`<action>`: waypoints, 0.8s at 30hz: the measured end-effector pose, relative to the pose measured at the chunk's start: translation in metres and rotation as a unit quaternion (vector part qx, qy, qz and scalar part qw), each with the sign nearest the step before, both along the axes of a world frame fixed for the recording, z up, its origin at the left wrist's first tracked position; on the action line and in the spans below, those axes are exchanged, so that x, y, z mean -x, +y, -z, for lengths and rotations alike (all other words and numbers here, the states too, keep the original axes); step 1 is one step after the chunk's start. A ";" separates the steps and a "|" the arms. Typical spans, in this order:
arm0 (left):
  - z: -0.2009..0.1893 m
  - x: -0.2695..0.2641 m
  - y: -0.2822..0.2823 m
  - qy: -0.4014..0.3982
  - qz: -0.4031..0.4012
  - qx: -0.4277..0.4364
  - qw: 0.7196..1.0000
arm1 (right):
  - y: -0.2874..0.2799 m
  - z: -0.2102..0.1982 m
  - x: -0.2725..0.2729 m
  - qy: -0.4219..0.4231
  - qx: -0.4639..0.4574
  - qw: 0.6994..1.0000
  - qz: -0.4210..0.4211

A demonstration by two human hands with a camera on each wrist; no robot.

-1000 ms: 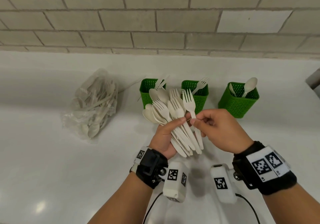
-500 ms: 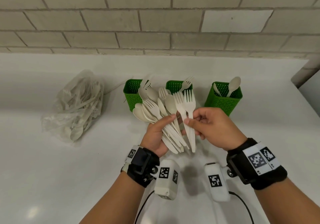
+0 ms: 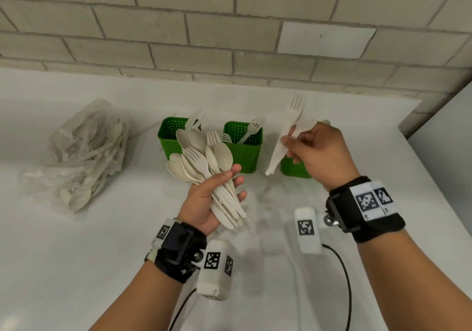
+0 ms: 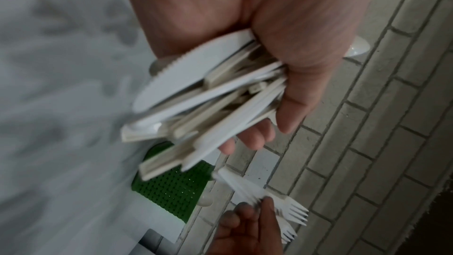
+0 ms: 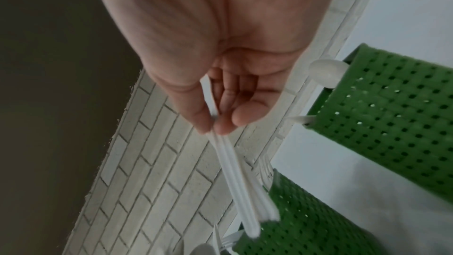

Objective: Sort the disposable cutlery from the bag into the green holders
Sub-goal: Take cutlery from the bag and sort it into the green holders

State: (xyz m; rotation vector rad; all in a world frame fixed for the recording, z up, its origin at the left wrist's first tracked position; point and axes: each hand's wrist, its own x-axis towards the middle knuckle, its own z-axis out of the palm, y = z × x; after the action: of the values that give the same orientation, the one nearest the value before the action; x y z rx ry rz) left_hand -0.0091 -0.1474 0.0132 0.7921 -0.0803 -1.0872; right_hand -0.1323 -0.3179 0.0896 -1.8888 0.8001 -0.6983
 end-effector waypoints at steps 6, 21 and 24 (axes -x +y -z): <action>-0.003 -0.007 0.011 0.003 -0.019 -0.002 1.000 | -0.011 -0.007 -0.051 -0.077 -0.006 0.997 -0.004; -0.002 -0.029 0.039 0.026 -0.070 -0.008 0.997 | -0.013 0.007 -0.082 0.014 0.058 0.998 0.029; -0.001 -0.036 0.052 0.026 -0.082 -0.014 0.996 | 0.000 -0.008 -0.082 -0.033 0.077 0.996 0.031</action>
State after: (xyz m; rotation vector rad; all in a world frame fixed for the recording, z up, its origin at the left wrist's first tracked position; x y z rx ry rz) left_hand 0.0272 -0.0951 0.0146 0.7812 0.0436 -0.9536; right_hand -0.0507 -0.3180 0.0974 -1.9739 0.7851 -0.8793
